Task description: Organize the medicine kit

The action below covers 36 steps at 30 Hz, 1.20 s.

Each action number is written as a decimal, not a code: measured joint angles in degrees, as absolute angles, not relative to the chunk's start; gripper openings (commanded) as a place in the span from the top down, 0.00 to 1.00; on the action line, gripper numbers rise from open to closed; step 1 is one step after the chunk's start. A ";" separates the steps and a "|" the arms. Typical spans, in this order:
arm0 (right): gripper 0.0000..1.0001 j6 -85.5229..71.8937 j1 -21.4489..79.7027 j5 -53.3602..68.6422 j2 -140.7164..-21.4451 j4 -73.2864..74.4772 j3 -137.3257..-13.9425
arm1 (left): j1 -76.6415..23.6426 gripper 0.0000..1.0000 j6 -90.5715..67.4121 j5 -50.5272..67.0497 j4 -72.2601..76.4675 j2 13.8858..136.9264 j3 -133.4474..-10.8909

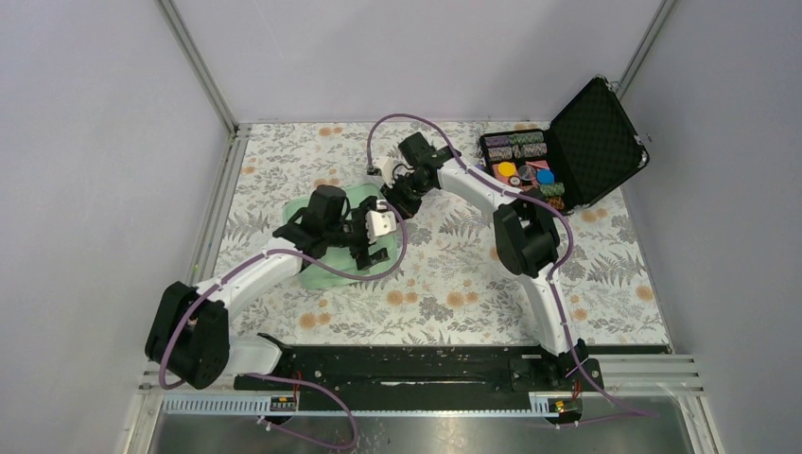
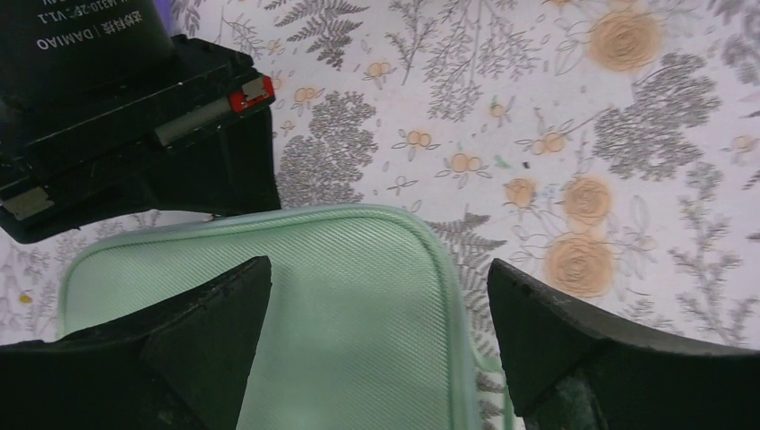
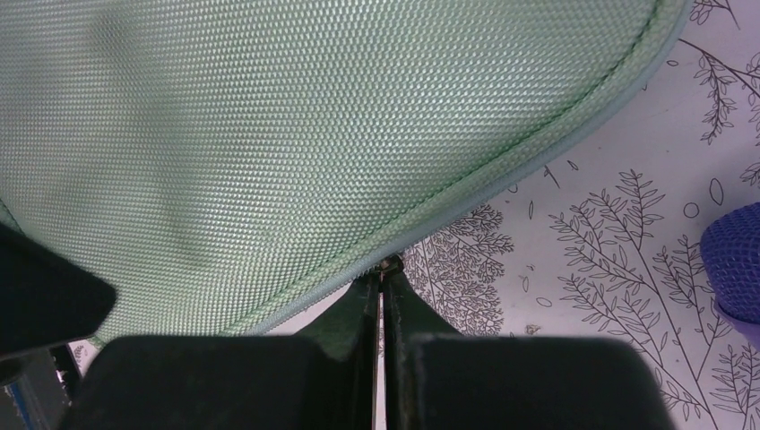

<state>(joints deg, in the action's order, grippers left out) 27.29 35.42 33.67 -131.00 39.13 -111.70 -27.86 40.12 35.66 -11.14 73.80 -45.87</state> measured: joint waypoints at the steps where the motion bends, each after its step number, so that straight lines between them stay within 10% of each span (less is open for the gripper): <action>1: 1.00 27.31 35.42 33.71 -131.00 39.22 -111.70 | -27.86 0.09 41.08 35.27 -10.15 74.56 -45.80; 36: 1.00 35.33 34.92 40.71 -118.85 39.29 -92.27 | -29.85 0.21 41.87 26.28 5.26 79.90 -40.80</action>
<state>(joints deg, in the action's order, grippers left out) 35.33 34.92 40.71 -118.85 39.29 -92.27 -29.85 41.87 26.28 5.26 79.90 -40.80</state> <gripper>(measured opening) 0.022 0.798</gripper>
